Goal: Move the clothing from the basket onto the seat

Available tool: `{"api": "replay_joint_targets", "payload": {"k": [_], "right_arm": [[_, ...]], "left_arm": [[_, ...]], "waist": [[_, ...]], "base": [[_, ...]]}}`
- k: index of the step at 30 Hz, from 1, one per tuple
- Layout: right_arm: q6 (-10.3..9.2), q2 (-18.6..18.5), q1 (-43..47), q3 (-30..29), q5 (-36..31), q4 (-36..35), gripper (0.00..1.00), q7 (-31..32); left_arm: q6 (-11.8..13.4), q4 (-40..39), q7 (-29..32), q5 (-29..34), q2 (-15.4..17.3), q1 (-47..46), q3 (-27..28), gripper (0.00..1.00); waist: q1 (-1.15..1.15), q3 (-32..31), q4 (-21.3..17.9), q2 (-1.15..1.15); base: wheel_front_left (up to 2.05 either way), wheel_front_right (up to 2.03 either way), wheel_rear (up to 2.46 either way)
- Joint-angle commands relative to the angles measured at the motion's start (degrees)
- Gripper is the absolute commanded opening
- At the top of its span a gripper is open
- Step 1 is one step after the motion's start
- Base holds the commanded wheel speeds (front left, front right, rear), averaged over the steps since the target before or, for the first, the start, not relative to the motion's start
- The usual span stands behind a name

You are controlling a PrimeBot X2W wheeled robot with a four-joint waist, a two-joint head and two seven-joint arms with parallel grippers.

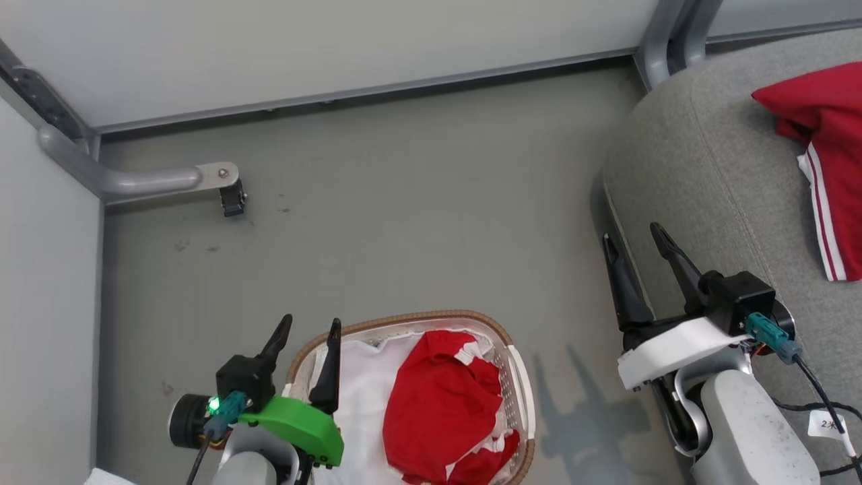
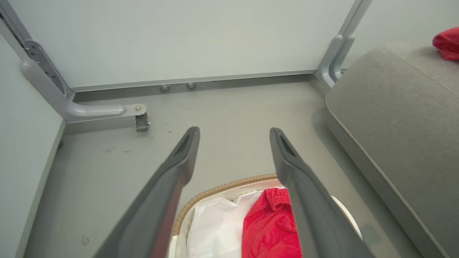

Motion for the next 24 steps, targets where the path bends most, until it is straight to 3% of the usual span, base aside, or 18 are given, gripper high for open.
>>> {"api": "replay_joint_targets", "payload": {"k": [1, 24], "right_arm": [[-0.08, -0.06, -1.14, -0.03, 0.25, -0.41, 1.0, -0.12], [-0.08, 0.4, -9.84, 3.54, 2.16, -6.48, 1.0, -0.12]], "left_arm": [[-0.17, 0.52, -0.05, -0.33, 0.23, -1.93, -0.61, 1.0], [-0.16, 15.96, -0.05, -6.15, 2.98, -20.76, -13.21, 1.0]], "waist": [[0.0, 4.9, -2.86, 0.0], [0.0, 26.03, -8.96, 0.0]], "base": [[0.0, 0.0, 0.0], [0.0, 0.0, 0.0]]}}
